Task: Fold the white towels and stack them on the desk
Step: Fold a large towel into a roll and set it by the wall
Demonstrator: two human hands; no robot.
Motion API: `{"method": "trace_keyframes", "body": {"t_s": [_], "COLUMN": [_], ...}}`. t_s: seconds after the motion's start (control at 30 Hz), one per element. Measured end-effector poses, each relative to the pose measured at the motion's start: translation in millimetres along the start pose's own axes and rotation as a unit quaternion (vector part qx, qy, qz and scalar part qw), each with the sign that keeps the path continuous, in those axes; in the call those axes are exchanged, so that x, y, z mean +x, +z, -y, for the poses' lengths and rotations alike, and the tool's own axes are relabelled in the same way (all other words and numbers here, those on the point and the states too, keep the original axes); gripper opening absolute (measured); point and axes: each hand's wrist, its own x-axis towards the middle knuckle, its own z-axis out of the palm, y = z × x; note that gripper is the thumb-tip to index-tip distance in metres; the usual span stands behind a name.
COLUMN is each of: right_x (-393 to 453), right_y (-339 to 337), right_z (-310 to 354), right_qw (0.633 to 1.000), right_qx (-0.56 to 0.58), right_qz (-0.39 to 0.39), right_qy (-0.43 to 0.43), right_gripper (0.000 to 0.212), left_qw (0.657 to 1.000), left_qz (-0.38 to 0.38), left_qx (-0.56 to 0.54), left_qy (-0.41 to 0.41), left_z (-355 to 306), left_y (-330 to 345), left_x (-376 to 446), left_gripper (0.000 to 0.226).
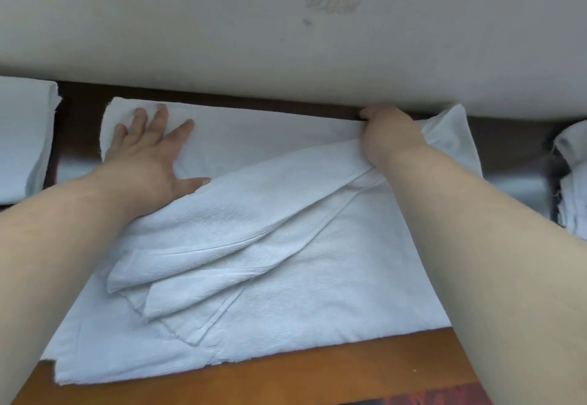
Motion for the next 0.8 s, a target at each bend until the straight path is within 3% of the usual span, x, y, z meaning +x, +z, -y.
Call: {"method": "trace_keyframes", "body": {"t_s": [0.17,0.33,0.43,0.53,0.63,0.73,0.8], "right_x": [22,18,-11,-56,-76,-83,-104], "right_y": [-2,9,15,36,56,51,44], "right_z": [-8,-8,14,48,59,67,82], "right_qw": [1.000,0.992,0.982,0.968,0.972,0.974,0.950], "right_qx": [0.014,0.108,0.158,0.131,0.015,0.046,0.084], "right_qz": [0.017,-0.064,-0.090,-0.027,0.009,0.000,-0.027], "right_qy": [0.005,0.030,-0.058,-0.211,-0.233,-0.223,-0.300], "right_gripper": [0.028,0.021,0.037,0.053,0.061,0.062,0.063], "left_qw": [1.000,0.999,0.998,0.996,0.998,0.995,0.990], "left_qz": [0.010,0.029,0.003,-0.019,0.009,0.014,-0.031], "left_qx": [-0.009,-0.009,-0.055,-0.086,-0.052,-0.078,-0.123], "left_qy": [-0.008,-0.019,0.007,0.021,-0.019,-0.065,-0.065], "left_z": [0,-1,-5,4,27,44,47], "left_y": [-3,-10,-20,-24,-26,-35,-43], "left_x": [1,-3,-12,-28,-37,-45,-57], "left_gripper": [0.113,0.108,0.081,0.058,0.059,0.059,0.050]}}
